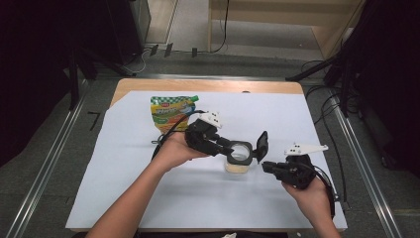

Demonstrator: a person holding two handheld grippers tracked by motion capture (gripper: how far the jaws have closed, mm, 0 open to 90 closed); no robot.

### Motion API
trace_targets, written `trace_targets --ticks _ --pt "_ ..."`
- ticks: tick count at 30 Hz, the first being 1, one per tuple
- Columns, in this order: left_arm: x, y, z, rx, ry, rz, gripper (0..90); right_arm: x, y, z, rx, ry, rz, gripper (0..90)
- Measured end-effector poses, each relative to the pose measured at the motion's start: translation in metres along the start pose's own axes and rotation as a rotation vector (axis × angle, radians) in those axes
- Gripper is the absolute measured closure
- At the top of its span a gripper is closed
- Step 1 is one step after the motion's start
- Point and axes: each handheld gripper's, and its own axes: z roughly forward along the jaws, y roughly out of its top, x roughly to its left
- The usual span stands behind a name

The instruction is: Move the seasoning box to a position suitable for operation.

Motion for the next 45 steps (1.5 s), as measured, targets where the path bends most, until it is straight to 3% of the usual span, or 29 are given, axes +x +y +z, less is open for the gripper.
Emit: trace_targets --ticks 2,5,10,11,15,19,27,32,35,37,45 --pt "0.004 -0.006 -0.007 0.0 0.027 -0.042 56.6 0.007 -0.004 -0.002 -0.006 0.023 0.0 83.4" --pt "0.007 -0.011 -0.012 -0.017 0.023 -0.059 50.9 0.018 -0.004 -0.004 -0.009 0.045 -0.033 80.7" --pt "0.013 -0.019 -0.021 0.004 0.032 -0.115 46.8 0.033 0.001 -0.001 -0.016 0.082 -0.067 77.6" --pt "0.015 -0.023 -0.026 -0.017 0.027 -0.129 47.5 0.043 0.004 0.001 -0.02 0.098 -0.101 75.8" --pt "0.016 -0.027 -0.033 -0.02 0.057 -0.127 46.5 0.055 0.007 0.007 -0.023 0.12 -0.135 72.7" --pt "0.016 -0.039 -0.045 -0.015 0.095 -0.141 45.0 0.072 0.01 0.022 -0.007 0.152 -0.154 63.7" --pt "0.021 -0.057 -0.066 -0.045 0.139 -0.186 43.5 0.087 0.013 0.043 0.017 0.184 -0.194 59.7" --pt "0.025 -0.072 -0.088 -0.054 0.196 -0.202 43.4 0.095 0.015 0.058 0.031 0.201 -0.216 53.7" --pt "0.026 -0.078 -0.095 -0.049 0.22 -0.208 43.4 0.097 0.015 0.062 0.036 0.208 -0.223 53.6" --pt "0.031 -0.091 -0.106 -0.07 0.242 -0.244 43.4 0.1 0.015 0.068 0.045 0.215 -0.234 53.3" --pt "0.037 -0.109 -0.124 -0.083 0.29 -0.276 44.3 0.098 0.016 0.078 0.057 0.231 -0.242 52.8"
